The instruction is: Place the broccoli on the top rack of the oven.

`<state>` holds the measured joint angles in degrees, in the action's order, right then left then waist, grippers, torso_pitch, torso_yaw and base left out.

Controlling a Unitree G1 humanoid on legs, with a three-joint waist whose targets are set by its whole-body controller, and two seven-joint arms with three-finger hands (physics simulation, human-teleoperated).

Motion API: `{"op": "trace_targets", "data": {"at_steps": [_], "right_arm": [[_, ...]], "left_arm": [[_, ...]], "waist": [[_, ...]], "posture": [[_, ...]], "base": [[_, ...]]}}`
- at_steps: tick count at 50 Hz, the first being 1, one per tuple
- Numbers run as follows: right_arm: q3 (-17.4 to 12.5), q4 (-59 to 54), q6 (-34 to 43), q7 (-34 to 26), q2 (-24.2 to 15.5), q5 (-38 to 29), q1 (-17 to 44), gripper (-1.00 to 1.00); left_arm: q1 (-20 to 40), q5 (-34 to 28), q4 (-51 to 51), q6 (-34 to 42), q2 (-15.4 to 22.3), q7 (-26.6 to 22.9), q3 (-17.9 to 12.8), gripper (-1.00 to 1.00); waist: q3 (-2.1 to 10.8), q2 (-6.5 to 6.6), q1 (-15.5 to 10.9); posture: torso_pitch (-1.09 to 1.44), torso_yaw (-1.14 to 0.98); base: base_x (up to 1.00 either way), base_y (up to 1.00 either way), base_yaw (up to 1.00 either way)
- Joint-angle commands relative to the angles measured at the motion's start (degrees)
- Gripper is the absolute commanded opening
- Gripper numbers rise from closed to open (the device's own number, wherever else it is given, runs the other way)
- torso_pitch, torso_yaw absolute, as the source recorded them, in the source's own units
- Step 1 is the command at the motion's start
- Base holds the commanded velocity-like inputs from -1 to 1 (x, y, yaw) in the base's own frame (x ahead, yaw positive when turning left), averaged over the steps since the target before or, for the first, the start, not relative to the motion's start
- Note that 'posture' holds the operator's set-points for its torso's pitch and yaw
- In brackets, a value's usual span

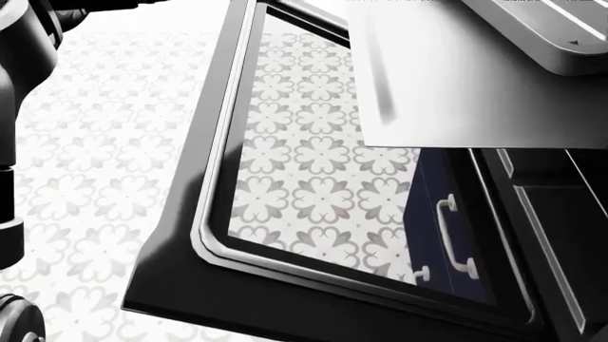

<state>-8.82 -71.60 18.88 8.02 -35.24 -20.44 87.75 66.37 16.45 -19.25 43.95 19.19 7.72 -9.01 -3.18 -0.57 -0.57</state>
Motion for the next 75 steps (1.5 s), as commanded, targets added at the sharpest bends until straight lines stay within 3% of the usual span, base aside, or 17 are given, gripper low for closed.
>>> {"op": "trace_targets", "data": {"at_steps": [1, 29, 59, 64, 69, 71, 72, 73, 75], "right_arm": [[0.0, 2.5, -2.2, 0.9, -0.7, -0.2, 2.1, -1.00], [-0.1, 2.0, -4.0, 2.5, 0.7, 0.4, -2.4, -1.00], [0.2, 1.9, -3.5, 3.7, 0.5, -0.6, -3.3, -0.99], [0.7, 1.9, -3.7, 3.8, 0.6, -1.4, -3.4, -0.66], [0.9, 1.7, -4.0, 4.3, 0.8, -2.3, -3.2, -0.59], [1.1, 1.7, -3.8, 4.3, 0.9, -2.8, -3.1, -0.18], [1.1, 1.6, -3.8, 4.2, 1.0, -3.0, -3.0, 0.22], [1.1, 1.6, -3.8, 4.3, 1.0, -3.1, -2.9, 0.40], [1.2, 1.7, -4.0, 4.3, 1.1, -3.5, -2.9, 1.00]], "left_arm": [[2.2, 0.0, 2.0, -1.8, 0.8, -0.1, -0.5, 1.00], [1.8, 0.1, 2.2, -1.8, 0.8, 0.0, -0.5, 1.00], [1.7, 0.2, 2.2, -1.8, 0.9, 0.0, -0.6, 1.00], [1.4, 0.3, 2.6, -1.6, 0.8, 0.1, -0.7, 1.00], [1.2, 0.4, 2.2, -2.2, 0.8, 0.1, -0.7, 1.00], [1.3, 0.5, 2.5, -1.8, 0.8, 0.2, -0.7, 1.00], [1.2, 0.5, 2.7, -1.6, 0.8, 0.3, -0.7, 1.00], [1.2, 0.6, 2.7, -1.6, 0.8, 0.3, -0.7, 1.00], [1.1, 0.6, 2.7, -1.6, 0.8, 0.3, -0.6, 1.00]], "waist": [[2.02, -0.24, 0.0], [2.19, -0.50, -0.1], [2.30, -0.51, -0.2], [2.27, -0.48, -0.2], [2.30, -0.44, -0.2], [2.32, -0.42, -0.2], [2.33, -0.42, -0.1], [2.34, -0.42, -0.1], [2.30, -0.42, -0.1]], "posture": [[0.00, 0.00], [0.00, 0.00], [0.00, 0.00], [0.00, 0.00], [0.00, 0.00], [0.00, 0.00], [0.00, 0.00], [0.00, 0.00], [0.00, 0.00]], "base": [[0.00, 0.00, 0.00], [0.00, 0.00, 0.00], [0.00, 0.00, 0.00], [0.00, 0.00, 0.00], [0.00, 0.00, 0.00], [0.00, 0.00, 0.00], [0.00, 0.00, 0.00], [0.00, 0.00, 0.00], [0.00, 0.00, 0.00]]}}
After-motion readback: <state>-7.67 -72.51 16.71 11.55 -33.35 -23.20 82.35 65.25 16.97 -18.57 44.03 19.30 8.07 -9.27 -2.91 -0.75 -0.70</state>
